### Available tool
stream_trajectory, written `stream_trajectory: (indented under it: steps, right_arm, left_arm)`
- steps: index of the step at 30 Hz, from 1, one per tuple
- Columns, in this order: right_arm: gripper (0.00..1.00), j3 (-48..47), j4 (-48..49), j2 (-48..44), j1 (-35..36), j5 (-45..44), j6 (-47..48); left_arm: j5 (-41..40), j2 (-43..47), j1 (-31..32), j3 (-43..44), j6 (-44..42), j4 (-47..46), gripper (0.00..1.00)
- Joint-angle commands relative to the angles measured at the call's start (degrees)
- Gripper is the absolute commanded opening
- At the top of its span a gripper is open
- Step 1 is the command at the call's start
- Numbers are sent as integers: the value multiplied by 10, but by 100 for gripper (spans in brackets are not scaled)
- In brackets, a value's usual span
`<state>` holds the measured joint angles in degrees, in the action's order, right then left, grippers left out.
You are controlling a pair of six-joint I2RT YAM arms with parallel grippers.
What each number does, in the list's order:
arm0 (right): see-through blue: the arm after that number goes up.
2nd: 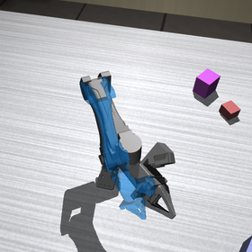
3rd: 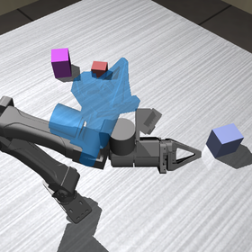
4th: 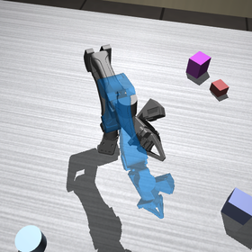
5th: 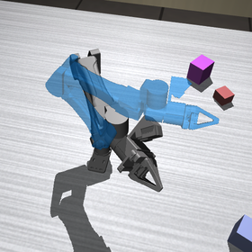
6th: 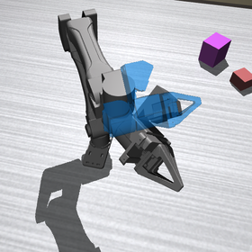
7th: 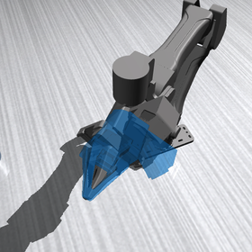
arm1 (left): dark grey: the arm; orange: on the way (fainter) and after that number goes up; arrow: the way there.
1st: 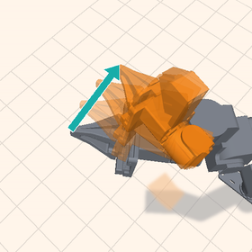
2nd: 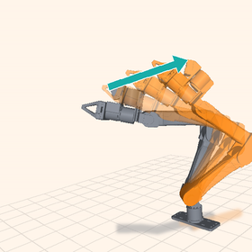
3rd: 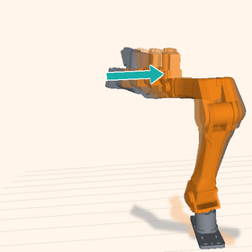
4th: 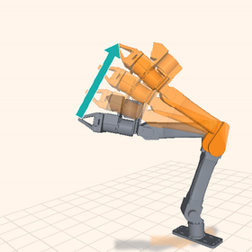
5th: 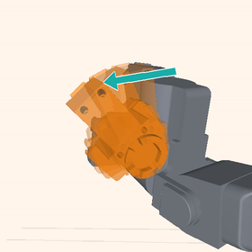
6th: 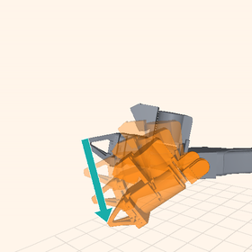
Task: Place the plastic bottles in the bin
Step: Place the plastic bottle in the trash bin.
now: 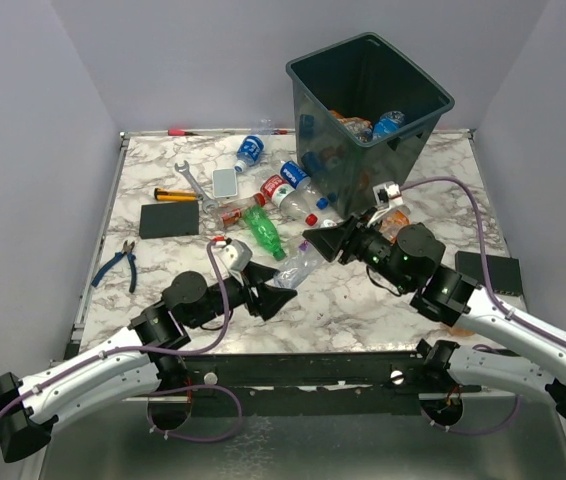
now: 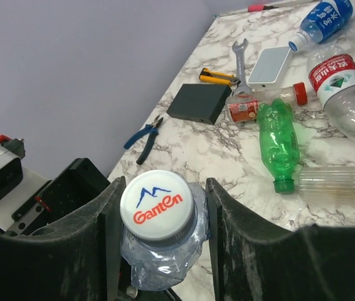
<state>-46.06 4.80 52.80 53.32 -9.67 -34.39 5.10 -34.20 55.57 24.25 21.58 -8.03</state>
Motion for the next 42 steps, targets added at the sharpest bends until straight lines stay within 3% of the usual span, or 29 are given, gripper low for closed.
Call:
stream_trajectory:
  steps: [1,2,3,7,12,16,24,28,31,35,39,42]
  right_arm:
    - [1,-43,-35,-2,5,19,24]
    - [0,-59,-64,-1,5,30,31]
    - [0,-81,-95,5,5,43,39]
    - [0,-184,-236,52,5,122,70]
    - [0,-266,-314,108,5,188,84]
    - [0,-333,-360,111,5,106,118]
    - [0,-625,-493,202,4,-100,255]
    - [0,-716,-446,238,2,-255,329]
    - [0,-698,-315,240,-15,-324,396]
    - [0,-670,-184,257,-97,-309,405]
    - [0,-737,-220,336,-218,-239,314]
    - [0,-720,-188,373,-295,-235,260]
  left_arm:
    - [-3,16,1,0,-6,-16,87]
    - [-9,20,2,2,-14,-13,97]
    - [-12,24,2,6,-21,-9,99]
    - [-2,22,2,35,-75,-7,99]
    - [58,-37,2,87,-133,-2,99]
    - [10,-44,2,96,-145,-1,99]
    - [-169,91,2,2,-163,-64,99]
    - [-267,137,2,-32,-175,-64,99]
    - [-327,143,2,-28,-180,-52,99]
    - [-386,133,2,-21,-177,-35,99]
    - [-393,126,2,-14,-173,-19,99]
    - [-396,122,1,-14,-176,-16,99]
